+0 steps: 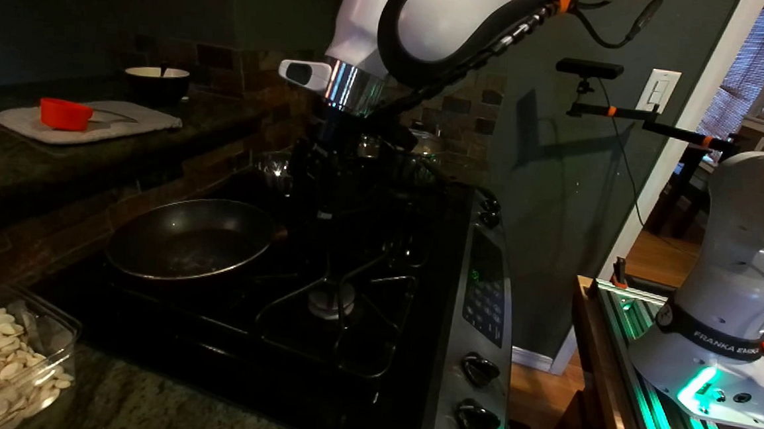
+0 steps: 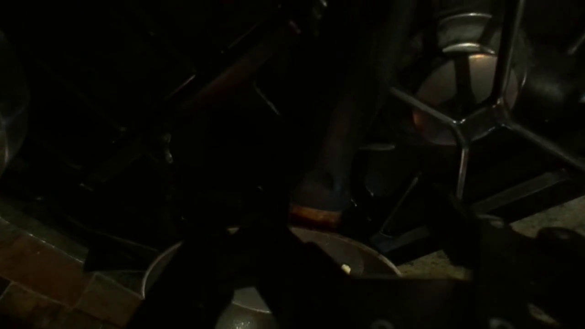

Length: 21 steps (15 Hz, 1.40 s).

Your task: Move the pan forward

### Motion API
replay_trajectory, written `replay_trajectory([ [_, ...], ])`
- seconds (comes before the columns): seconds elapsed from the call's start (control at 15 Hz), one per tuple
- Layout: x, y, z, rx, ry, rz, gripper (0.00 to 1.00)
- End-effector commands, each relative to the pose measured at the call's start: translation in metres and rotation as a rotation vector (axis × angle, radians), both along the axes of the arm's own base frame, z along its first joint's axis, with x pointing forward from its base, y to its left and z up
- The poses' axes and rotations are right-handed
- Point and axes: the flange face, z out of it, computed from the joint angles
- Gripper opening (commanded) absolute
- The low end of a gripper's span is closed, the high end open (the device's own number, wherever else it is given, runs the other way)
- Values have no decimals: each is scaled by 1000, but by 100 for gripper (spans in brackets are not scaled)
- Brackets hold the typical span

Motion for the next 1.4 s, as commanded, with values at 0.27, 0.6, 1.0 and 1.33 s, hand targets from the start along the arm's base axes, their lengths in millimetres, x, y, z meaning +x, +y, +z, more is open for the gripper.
replay_trajectory([
  [0.27, 9, 2, -22, 20, -15, 38, 32],
  [0.6, 11, 5, -23, 22, -32, 45, 49],
  [1.0, 12, 5, -21, 21, -42, 41, 73],
  [1.33, 12, 5, -22, 18, -39, 42, 40],
])
